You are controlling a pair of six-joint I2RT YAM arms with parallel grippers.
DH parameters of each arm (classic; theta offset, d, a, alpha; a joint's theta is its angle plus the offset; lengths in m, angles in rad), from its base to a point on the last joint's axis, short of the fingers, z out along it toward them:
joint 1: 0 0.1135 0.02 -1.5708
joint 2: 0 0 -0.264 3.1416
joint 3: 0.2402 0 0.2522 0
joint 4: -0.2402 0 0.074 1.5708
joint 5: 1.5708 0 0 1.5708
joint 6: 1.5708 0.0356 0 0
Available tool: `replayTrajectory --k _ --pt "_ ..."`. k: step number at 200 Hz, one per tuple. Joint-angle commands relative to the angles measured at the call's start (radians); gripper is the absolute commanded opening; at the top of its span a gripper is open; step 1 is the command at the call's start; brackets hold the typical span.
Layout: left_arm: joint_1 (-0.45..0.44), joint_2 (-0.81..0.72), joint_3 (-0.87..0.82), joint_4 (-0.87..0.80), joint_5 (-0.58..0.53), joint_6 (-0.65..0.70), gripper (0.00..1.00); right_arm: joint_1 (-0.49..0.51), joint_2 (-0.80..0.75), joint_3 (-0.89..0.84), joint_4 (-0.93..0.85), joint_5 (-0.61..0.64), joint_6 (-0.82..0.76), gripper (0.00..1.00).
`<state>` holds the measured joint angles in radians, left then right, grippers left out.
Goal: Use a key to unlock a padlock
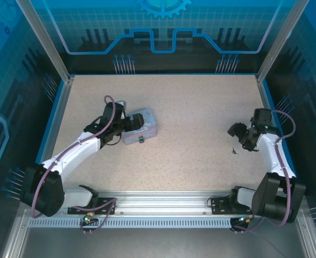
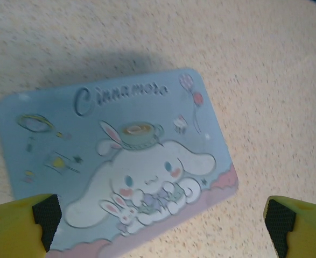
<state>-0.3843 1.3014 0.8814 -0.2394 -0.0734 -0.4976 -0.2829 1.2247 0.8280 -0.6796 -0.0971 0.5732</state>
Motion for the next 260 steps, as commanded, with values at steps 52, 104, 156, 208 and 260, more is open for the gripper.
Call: replayTrajectory --k 52,104,156,208,260 --pt "-0.053 -0.007 0.13 -0.046 0.021 0.022 0.99 -0.021 0.14 -0.089 0.142 -0.073 0.103 0.63" --pt "-0.064 -0.029 0.13 -0.052 0.046 -0.003 0.99 -0.021 0.195 -0.081 0.162 0.005 0.099 0.66" --pt "-0.077 -0.04 0.119 -0.093 -0.017 -0.034 0.99 -0.02 0.248 -0.071 0.177 0.015 0.087 0.66" --pt "-0.076 -0.039 0.085 -0.129 -0.057 -0.078 0.99 0.011 0.263 -0.076 0.185 -0.016 0.094 0.67" --pt "-0.076 -0.025 0.079 -0.135 -0.084 -0.107 0.99 0.067 0.232 -0.089 0.165 -0.032 0.111 0.67"
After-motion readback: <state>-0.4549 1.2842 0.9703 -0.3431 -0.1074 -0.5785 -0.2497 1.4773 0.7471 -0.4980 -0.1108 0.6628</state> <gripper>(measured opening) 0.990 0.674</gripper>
